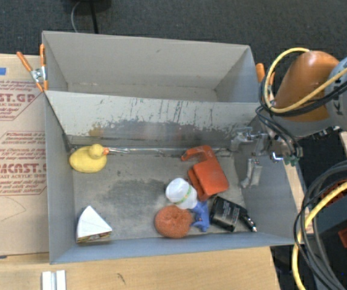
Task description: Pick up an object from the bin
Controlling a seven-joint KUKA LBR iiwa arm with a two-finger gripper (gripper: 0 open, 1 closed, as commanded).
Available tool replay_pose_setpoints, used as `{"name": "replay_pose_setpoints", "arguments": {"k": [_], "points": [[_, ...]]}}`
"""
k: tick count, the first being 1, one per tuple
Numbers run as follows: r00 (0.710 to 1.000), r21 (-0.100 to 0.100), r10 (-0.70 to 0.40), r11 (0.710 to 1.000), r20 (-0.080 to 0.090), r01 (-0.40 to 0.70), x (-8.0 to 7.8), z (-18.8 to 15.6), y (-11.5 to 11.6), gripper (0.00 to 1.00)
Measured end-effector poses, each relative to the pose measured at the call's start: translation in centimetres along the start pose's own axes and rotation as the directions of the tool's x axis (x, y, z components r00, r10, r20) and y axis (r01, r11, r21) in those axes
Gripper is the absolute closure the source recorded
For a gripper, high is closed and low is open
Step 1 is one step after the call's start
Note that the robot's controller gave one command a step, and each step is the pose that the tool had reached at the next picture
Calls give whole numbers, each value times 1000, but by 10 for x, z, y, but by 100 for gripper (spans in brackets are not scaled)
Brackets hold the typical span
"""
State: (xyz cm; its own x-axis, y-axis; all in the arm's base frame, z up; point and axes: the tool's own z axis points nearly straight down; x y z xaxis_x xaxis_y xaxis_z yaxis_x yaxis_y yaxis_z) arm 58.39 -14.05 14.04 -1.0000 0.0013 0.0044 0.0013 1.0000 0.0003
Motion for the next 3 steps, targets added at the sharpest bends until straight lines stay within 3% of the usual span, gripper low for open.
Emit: {"name": "replay_pose_setpoints", "arguments": {"k": [1,2,3], "points": [[1000,1,-1,1000,6,1,-1,-5,1,0],[999,4,-33,999,13,33,23,39,29,0],[997,2,-77,997,2,77,30,68,43,0]]}}
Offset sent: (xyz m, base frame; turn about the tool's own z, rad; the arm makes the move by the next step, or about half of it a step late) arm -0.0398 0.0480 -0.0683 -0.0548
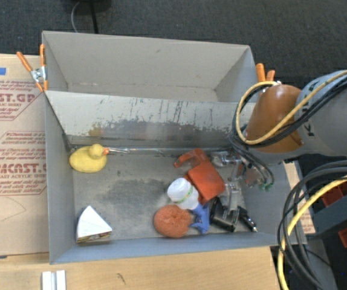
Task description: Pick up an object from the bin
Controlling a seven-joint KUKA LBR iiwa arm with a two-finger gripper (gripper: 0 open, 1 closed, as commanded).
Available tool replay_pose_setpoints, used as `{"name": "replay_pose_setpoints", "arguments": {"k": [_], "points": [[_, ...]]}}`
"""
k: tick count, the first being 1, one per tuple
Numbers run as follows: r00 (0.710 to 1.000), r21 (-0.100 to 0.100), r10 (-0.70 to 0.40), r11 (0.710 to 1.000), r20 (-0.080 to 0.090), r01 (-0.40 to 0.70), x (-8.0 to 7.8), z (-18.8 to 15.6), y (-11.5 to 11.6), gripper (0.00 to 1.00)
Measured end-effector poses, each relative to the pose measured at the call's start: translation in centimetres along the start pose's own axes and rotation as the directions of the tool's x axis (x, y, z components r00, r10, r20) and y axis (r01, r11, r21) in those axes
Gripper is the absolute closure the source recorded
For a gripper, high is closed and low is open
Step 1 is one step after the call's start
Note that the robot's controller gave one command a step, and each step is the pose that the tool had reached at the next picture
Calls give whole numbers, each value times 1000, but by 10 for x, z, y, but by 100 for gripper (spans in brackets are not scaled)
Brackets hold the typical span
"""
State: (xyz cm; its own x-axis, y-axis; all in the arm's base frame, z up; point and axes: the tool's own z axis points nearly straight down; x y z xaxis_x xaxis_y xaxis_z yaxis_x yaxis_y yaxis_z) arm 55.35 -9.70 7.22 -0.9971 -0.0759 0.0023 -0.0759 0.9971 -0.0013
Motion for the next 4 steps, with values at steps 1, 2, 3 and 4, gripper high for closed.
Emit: {"name": "replay_pose_setpoints", "arguments": {"k": [1,2,3,4], "points": [[991,8,-131,991,18,130,5,-5,17,0],[821,3,-571,821,7,571,22,0,70,100],[821,2,-571,821,6,571,23,0,71,0],[821,2,-571,821,6,571,23,0,71,0]]}}
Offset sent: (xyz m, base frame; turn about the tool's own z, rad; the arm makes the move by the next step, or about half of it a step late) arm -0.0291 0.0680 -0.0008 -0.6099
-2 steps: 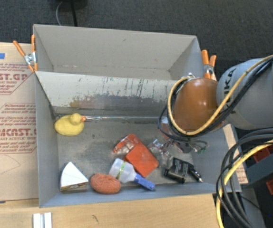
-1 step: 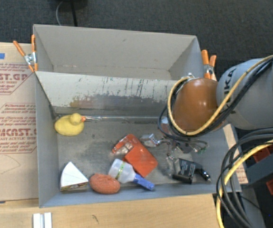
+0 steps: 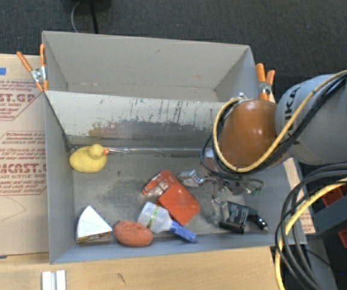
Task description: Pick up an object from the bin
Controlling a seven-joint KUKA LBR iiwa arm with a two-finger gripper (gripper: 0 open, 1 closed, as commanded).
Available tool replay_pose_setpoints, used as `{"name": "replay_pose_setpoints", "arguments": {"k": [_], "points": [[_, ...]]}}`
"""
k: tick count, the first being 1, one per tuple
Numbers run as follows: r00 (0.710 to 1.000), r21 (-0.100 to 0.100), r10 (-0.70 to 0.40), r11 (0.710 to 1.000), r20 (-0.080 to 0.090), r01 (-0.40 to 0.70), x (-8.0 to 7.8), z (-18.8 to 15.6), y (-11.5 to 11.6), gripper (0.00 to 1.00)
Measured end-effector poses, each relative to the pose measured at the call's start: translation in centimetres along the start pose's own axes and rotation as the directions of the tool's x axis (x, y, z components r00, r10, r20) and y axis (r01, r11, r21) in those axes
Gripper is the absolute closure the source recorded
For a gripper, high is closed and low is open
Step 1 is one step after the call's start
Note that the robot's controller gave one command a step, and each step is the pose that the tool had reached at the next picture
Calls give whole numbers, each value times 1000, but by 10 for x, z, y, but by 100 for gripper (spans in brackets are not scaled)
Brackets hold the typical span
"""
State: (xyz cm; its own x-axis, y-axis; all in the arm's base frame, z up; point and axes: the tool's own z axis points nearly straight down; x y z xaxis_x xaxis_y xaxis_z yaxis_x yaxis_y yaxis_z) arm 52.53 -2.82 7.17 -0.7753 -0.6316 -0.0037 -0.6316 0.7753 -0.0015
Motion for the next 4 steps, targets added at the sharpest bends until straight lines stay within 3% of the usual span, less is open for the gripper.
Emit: {"name": "replay_pose_setpoints", "arguments": {"k": [1,2,3,4], "points": [[995,1,-95,995,-9,95,-24,1,7,0],[982,2,-189,982,4,189,-46,-21,32,0],[1000,-2,-9,1000,0,9,-56,-23,31,0],[991,4,-130,991,-2,130,-87,-14,63,0]]}}
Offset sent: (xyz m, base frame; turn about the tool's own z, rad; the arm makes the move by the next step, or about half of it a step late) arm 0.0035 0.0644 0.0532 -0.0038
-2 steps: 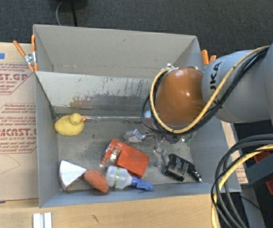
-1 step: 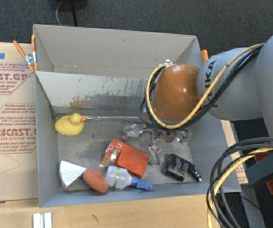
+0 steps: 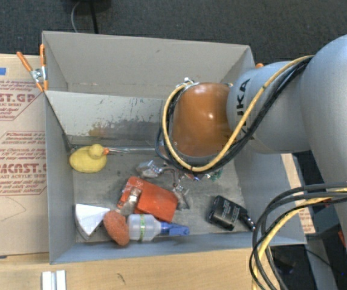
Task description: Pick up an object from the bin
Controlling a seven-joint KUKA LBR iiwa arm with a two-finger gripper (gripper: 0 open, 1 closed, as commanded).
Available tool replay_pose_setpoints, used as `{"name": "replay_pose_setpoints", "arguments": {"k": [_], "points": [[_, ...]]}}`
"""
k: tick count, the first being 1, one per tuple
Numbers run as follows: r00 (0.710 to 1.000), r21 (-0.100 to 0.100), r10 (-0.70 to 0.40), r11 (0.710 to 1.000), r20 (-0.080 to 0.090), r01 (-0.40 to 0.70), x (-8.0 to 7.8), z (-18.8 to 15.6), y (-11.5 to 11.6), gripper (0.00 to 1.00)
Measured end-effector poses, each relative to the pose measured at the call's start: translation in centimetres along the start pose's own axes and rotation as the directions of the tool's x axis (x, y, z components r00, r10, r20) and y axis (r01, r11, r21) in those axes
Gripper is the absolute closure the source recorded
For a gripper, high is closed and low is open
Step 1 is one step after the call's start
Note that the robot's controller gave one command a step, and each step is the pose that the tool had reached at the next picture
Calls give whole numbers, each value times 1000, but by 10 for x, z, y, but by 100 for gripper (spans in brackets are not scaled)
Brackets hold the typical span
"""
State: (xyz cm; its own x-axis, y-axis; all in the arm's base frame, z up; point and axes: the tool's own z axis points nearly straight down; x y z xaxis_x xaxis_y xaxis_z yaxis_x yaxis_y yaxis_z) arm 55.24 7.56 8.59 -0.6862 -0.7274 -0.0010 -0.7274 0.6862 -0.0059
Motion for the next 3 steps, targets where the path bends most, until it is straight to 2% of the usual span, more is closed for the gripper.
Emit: {"name": "replay_pose_setpoints", "arguments": {"k": [1,2,3], "points": [[999,-5,-35,999,8,35,20,-34,34,0],[994,1,-105,994,8,105,21,-47,52,0],[930,-4,-368,930,-6,368,-12,-22,81,0]]}}
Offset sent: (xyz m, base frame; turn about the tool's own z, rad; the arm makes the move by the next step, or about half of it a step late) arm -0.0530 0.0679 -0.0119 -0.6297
